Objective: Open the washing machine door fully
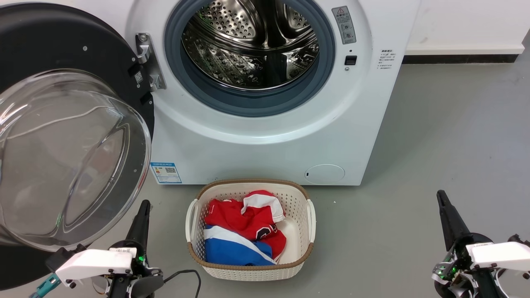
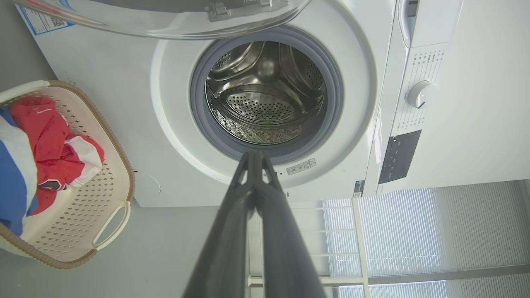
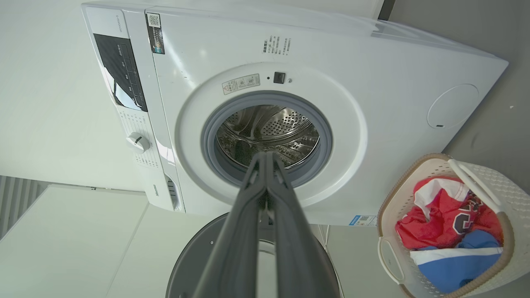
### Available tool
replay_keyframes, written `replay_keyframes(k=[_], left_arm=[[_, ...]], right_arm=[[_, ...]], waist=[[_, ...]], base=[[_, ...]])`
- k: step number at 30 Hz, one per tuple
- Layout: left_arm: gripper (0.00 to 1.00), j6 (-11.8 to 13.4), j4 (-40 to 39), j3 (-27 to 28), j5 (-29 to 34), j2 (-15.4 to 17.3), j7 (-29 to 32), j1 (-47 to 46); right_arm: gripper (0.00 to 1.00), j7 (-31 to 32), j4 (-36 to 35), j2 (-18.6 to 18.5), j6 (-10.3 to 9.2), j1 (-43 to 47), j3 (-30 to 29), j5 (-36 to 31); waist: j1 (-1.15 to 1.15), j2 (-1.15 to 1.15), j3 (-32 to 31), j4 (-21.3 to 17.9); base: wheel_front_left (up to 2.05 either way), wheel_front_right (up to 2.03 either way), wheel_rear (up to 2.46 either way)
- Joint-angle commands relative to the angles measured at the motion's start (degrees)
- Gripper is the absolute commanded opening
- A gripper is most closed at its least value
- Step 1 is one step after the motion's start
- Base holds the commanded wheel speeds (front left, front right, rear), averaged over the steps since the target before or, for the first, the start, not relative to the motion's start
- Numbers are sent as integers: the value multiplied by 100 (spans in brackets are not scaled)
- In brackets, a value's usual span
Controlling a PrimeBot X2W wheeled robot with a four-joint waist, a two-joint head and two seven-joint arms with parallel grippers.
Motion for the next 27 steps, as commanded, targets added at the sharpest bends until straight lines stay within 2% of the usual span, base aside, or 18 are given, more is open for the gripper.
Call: replay_keyframes(k=[1,18,27], left_arm=[[0,-29,-46,27,-131,-5,42,-66],[0,-73,-92,125,-700,-88,205,-69],[0,-73,-91,121,-679,-85,199,-64]], right_arm=[[0,41,9,1,0,-123,-17,153],[0,146,50,2,0,-175,-52,783],[0,145,49,2,0,-171,-51,759]], waist=[[0,0,4,0],[0,0,34,-3],[0,0,34,-3]], base=[[0,0,0],[0,0,0],[0,0,0]])
